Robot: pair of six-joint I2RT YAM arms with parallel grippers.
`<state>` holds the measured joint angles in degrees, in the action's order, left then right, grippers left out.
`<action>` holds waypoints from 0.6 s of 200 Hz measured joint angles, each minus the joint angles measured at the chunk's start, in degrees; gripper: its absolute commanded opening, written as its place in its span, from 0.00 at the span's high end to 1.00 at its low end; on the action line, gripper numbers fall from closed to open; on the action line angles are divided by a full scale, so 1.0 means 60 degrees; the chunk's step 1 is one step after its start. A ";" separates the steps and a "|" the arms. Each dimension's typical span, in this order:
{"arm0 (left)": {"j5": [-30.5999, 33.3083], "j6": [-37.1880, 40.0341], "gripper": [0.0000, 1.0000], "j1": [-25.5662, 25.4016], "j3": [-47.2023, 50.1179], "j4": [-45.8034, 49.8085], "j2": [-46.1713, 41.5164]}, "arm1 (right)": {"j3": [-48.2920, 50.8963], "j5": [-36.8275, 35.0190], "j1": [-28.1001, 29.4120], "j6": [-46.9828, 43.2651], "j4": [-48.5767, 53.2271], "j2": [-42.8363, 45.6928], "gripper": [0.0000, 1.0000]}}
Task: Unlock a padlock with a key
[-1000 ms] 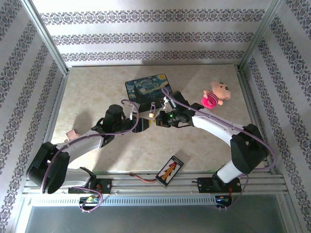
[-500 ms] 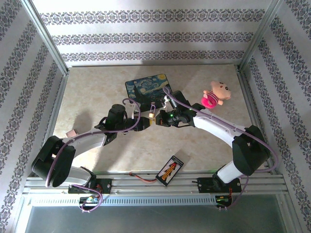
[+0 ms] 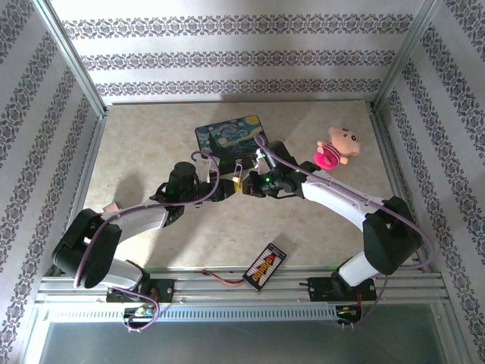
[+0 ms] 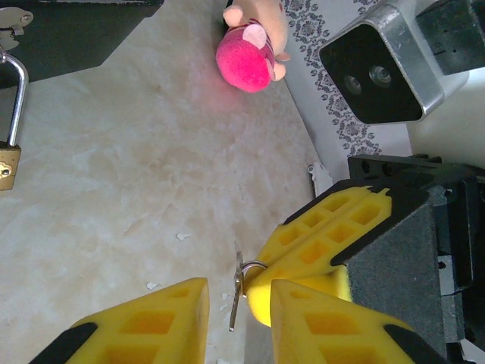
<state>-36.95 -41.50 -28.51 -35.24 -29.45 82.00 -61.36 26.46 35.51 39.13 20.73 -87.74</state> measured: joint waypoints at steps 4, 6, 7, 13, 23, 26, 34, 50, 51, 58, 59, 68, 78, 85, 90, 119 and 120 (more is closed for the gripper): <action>0.0000 -0.0029 0.80 0.0000 0.0000 -0.0004 0.0004 | 0.0000 -0.0004 0.0000 0.0000 0.0000 0.0000 1.00; 0.0000 -0.0022 0.80 0.0000 0.0000 -0.0004 0.0004 | 0.0000 0.0000 0.0000 0.0000 0.0000 0.0000 1.00; 0.0000 -0.0022 0.81 0.0000 0.0000 -0.0004 0.0007 | 0.0000 -0.0004 0.0000 0.0000 0.0000 0.0000 1.00; 0.0000 -0.0036 0.83 0.0000 0.0000 -0.0004 0.0007 | 0.0000 -0.0004 0.0004 0.0000 -0.0004 0.0000 1.00; 0.0007 -0.0076 0.87 0.0000 0.0000 -0.0004 0.0011 | 0.0000 -0.0004 0.0025 0.0000 -0.0004 0.0000 1.00; 0.0004 -0.0080 0.88 0.0000 0.0000 -0.0007 0.0011 | 0.0000 0.0000 0.0033 0.0000 -0.0004 0.0000 1.00; 0.0007 -0.0098 0.94 0.0000 0.0000 -0.0011 0.0015 | 0.0000 0.0000 0.0047 0.0000 -0.0004 0.0000 1.00; 0.0011 -0.0171 1.00 0.0000 0.0000 -0.0029 0.0015 | 0.0007 -0.0004 0.0062 0.0000 -0.0004 0.0011 1.00; 0.0015 -0.0164 1.00 0.0000 0.0000 -0.0029 0.0015 | 0.0007 0.0000 0.0062 -0.0004 -0.0004 0.0011 1.00; 0.0011 -0.0175 1.00 0.0000 0.0000 -0.0029 0.0015 | 0.0011 -0.0004 0.0062 -0.0004 -0.0004 0.0025 1.00; 0.0011 -0.0175 1.00 0.0000 0.0000 -0.0029 0.0015 | 0.0011 -0.0004 0.0062 -0.0004 -0.0004 0.0029 1.00; 0.0011 -0.0171 1.00 0.0000 0.0000 -0.0025 0.0007 | 0.0062 -0.0007 0.0062 -0.0007 -0.0029 0.0069 0.98; 0.0015 -0.0175 1.00 0.0000 -0.0025 0.0135 -0.0055 | 0.0146 -0.0040 0.0062 -0.0018 -0.0040 0.0157 0.90; 0.0015 -0.0168 1.00 -0.0007 -0.0087 0.0375 -0.0138 | 0.0197 -0.0084 0.0062 -0.0058 -0.0036 0.0233 0.87; 0.0025 -0.0157 1.00 -0.0029 -0.0142 0.0561 -0.0222 | 0.0237 -0.0131 0.0062 -0.0073 -0.0022 0.0295 0.85; 0.0240 0.0117 1.00 0.0007 -0.0627 0.2273 -0.0987 | 0.0554 -0.0907 -0.0029 -0.0262 0.0353 0.0918 0.80; 0.0237 0.0124 1.00 0.0011 -0.0641 0.2320 -0.1002 | 0.0572 -0.0976 -0.0025 -0.0270 0.0368 0.0951 0.80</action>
<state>-35.53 -40.75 -28.45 -39.09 -15.53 75.99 -57.93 20.60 35.35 37.52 22.94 -82.04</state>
